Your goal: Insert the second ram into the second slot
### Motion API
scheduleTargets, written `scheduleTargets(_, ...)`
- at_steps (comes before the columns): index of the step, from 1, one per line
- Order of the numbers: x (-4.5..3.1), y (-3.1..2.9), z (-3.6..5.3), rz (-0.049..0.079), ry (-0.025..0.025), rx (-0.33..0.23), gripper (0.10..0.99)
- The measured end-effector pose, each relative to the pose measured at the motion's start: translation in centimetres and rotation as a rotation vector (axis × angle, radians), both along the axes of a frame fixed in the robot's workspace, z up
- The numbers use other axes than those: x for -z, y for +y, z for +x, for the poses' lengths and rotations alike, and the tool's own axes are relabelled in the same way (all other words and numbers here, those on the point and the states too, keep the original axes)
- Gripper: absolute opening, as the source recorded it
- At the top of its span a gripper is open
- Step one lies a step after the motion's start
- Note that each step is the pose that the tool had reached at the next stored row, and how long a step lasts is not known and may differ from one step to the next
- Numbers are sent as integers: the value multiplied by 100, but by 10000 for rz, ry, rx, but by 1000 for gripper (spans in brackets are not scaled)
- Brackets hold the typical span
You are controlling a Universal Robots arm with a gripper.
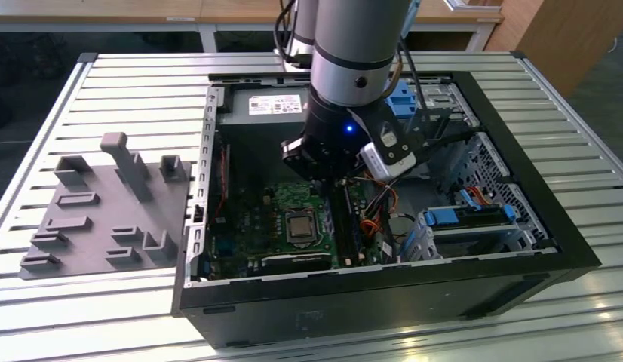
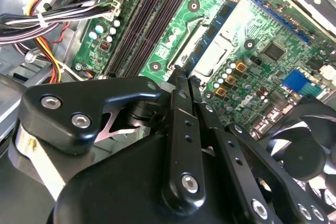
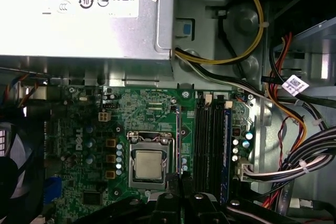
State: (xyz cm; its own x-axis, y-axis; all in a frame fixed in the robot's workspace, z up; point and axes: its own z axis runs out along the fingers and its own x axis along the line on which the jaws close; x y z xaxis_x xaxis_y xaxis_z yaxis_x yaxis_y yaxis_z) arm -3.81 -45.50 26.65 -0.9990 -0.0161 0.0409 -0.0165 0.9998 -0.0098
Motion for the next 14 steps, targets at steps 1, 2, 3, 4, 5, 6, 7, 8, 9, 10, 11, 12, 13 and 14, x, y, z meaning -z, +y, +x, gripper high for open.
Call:
scheduleTargets(1, 9, 0, 9, 0, 0, 4, 137)
scheduleTargets(2, 17, 0, 19, -1, 1, 13, 137)
scheduleTargets(3, 25, 0, 27, -1, 0, 20, 137)
scheduleTargets(4, 32, 0, 34, -1, 0, 30, 137)
scheduleTargets(5, 39, 0, 38, 0, 0, 50, 137)
scheduleTargets(6, 48, 0, 41, 0, 0, 88, 137)
scheduleTargets(7, 58, 0, 41, -1, 0, 155, 137)
scheduleTargets(8, 70, 0, 42, -1, 0, 221, 137)
scheduleTargets(9, 85, 0, 42, 9, 1, 231, 137)
scheduleTargets(10, 101, 0, 43, 11, 1, 230, 137)
scheduleTargets(11, 117, 0, 43, 12, 0, 231, 137)
scheduleTargets(12, 130, 0, 43, 12, 0, 227, 137)
scheduleTargets(13, 140, 0, 43, 13, 0, 210, 137)
scheduleTargets(14, 146, 0, 46, 11, 1, 157, 137)
